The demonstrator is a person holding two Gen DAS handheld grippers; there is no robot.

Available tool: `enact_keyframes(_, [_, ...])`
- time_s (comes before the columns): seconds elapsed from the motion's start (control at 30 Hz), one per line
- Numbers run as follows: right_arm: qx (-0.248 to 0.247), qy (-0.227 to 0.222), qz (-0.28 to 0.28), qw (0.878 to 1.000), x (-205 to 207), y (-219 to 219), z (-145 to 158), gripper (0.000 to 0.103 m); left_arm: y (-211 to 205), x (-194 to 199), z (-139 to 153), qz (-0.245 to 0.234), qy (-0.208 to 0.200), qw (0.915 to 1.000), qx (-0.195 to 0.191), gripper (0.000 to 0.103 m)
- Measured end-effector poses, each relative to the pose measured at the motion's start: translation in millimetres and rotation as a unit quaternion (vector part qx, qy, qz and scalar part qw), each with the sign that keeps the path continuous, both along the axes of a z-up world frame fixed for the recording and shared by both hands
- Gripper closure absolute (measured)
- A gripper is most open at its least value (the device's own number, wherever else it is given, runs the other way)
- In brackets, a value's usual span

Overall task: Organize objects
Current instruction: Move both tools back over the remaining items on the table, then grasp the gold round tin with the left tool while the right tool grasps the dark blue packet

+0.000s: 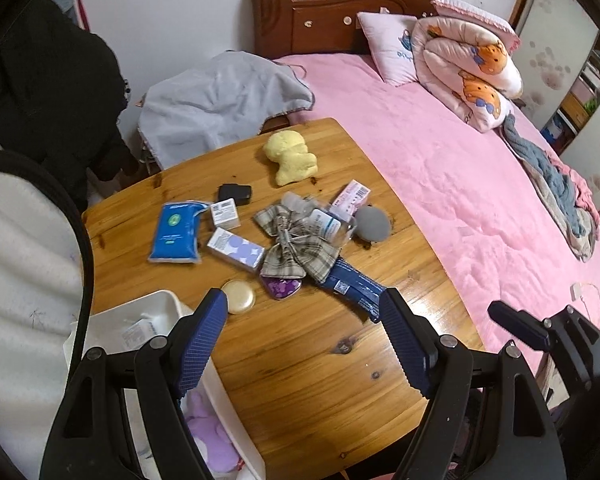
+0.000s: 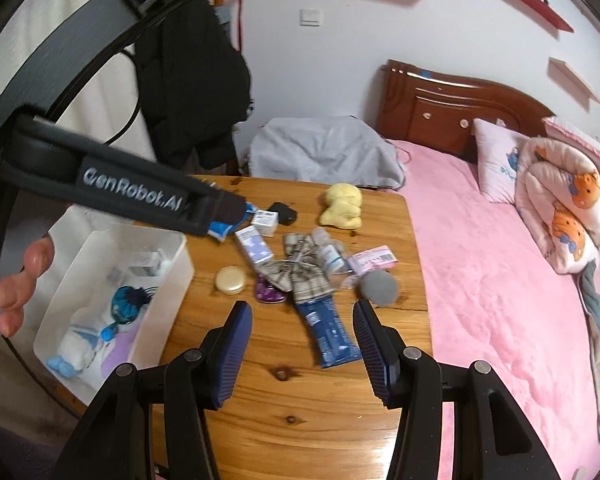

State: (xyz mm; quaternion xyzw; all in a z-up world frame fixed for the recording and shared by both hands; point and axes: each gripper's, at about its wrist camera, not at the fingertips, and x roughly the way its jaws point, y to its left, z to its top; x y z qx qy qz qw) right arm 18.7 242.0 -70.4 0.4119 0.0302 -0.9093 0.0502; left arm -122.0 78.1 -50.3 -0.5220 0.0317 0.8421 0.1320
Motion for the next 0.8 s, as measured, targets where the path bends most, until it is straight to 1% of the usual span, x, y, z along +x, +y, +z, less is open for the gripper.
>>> enact_keyframes(0.2, [-0.007, -0.018, -0.023, 1.0, -17.8, 25.0, -20.7, 0.049, 12.7, -16.4, -20.0, -0.008, -0.017, 0.9997, -0.012, 0.022])
enact_keyframes(0.43, [-0.015, -0.056, -0.043, 0.997, -36.8, 51.3, -58.0, 0.049, 10.0, -37.7, -56.7, -0.001, -0.052, 0.9982, -0.029, 0.022])
enact_keyframes(0.53, [-0.017, -0.07, -0.045, 0.996, -44.9, 60.2, -73.8, 0.049, 8.0, -45.7, -76.1, -0.001, -0.07, 0.9964, -0.048, 0.022])
enact_keyframes(0.63, [-0.02, -0.083, -0.044, 0.995, -51.3, 67.6, -89.9, 0.049, 7.6, -52.8, -97.3, -0.015, -0.089, 0.9937, -0.067, 0.022])
enact_keyframes(0.73, [-0.03, -0.098, -0.039, 0.994, -58.3, 73.2, -104.5, 0.049, 7.9, -60.3, -120.2, -0.049, -0.102, 0.9895, -0.09, 0.022])
enact_keyframes(0.8, [-0.033, -0.105, -0.031, 0.993, -62.5, 74.0, -114.2, 0.049, 7.4, -65.0, -135.0, -0.078, -0.103, 0.9847, -0.117, 0.022])
